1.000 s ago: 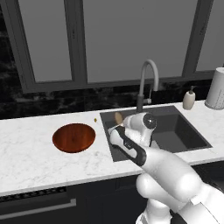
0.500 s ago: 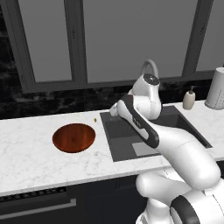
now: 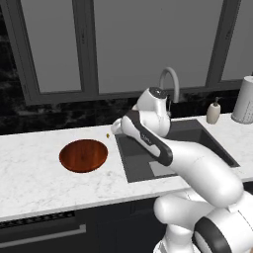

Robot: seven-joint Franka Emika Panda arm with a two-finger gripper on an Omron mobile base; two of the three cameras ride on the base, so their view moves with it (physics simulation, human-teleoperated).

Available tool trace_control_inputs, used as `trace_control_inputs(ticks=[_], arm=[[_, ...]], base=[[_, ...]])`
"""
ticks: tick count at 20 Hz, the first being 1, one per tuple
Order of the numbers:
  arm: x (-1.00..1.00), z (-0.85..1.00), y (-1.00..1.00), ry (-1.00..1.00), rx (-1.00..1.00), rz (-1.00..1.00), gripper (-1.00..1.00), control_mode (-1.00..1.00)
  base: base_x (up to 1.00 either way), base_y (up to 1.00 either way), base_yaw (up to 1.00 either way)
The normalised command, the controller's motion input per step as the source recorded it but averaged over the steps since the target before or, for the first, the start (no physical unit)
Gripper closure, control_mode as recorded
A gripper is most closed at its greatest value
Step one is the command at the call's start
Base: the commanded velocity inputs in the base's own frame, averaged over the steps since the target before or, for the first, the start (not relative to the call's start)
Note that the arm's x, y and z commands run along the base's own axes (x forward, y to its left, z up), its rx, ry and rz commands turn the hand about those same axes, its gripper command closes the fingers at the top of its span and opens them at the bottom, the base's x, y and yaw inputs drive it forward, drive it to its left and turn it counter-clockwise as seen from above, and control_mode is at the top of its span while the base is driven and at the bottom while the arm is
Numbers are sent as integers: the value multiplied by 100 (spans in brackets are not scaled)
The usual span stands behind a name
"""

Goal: Pick the sweet potato from the sink and place it in the bowl. Then pick the bowl and place it in the microwave. Then close the microwave door and press the start button.

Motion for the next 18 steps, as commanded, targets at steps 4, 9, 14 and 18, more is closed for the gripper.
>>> trace_control_inputs(ticks=[4, 9, 14, 18], arm=[[7, -22, 64, 3, 7, 0, 100, -100], [13, -24, 63, 4, 0, 0, 100, -100], [27, -13, 35, 6, -3, 0, 100, -100], [27, -23, 41, 5, -11, 0, 100, -100]], base=[[0, 0, 0], [0, 0, 0], [0, 0, 0], [0, 0, 0]])
